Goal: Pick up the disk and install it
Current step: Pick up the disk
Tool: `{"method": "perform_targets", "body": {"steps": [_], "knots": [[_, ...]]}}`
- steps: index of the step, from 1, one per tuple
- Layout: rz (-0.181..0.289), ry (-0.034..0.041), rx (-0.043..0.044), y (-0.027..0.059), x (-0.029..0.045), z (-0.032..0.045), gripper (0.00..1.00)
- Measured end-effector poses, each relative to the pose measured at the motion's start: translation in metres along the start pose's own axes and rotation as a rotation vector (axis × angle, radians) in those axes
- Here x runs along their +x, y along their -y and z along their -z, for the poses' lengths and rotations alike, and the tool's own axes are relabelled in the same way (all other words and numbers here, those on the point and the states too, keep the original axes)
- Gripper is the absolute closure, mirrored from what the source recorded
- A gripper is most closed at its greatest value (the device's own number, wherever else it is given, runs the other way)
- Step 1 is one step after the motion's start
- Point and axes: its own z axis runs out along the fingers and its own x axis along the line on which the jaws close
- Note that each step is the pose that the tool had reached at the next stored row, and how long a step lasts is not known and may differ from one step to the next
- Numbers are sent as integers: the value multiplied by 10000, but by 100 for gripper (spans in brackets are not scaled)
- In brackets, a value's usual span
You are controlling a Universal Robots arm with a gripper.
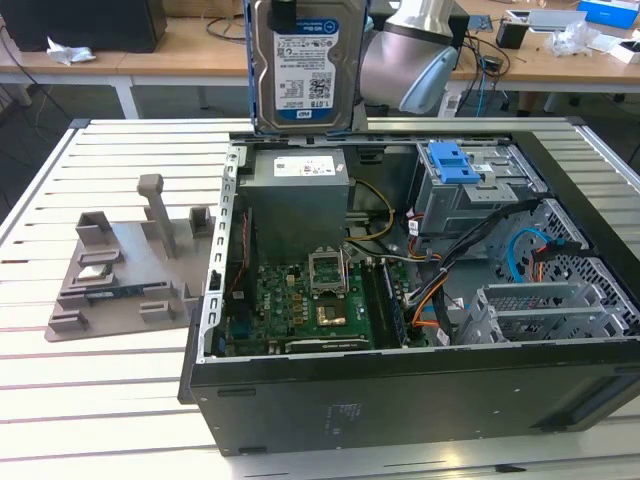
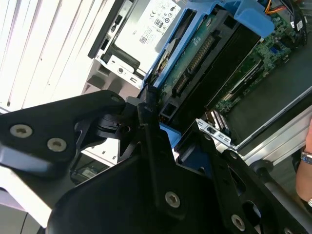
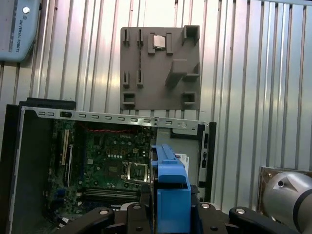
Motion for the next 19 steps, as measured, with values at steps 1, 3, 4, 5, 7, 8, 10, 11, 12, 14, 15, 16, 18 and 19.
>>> {"method": "perform_targets", "body": {"steps": [1,3,4,5,7,8,10,11,12,14,15,16,18,19], "knots": [[-2,0,0,12,3,1,63],[-1,3,1,52,19,2,63],[0,0,-1,60,30,3,63],[0,1,0,63,37,3,63],[0,1,0,67,61,2,63],[0,1,0,68,69,2,63],[0,0,-1,70,89,2,63],[-1,1,-1,73,101,1,63],[-1,1,-1,76,117,1,63],[-1,0,-2,84,164,1,63],[-1,1,-3,87,191,0,63],[0,0,-4,92,220,1,63],[0,1,-6,100,263,1,63],[-1,1,-7,110,301,1,63]]}}
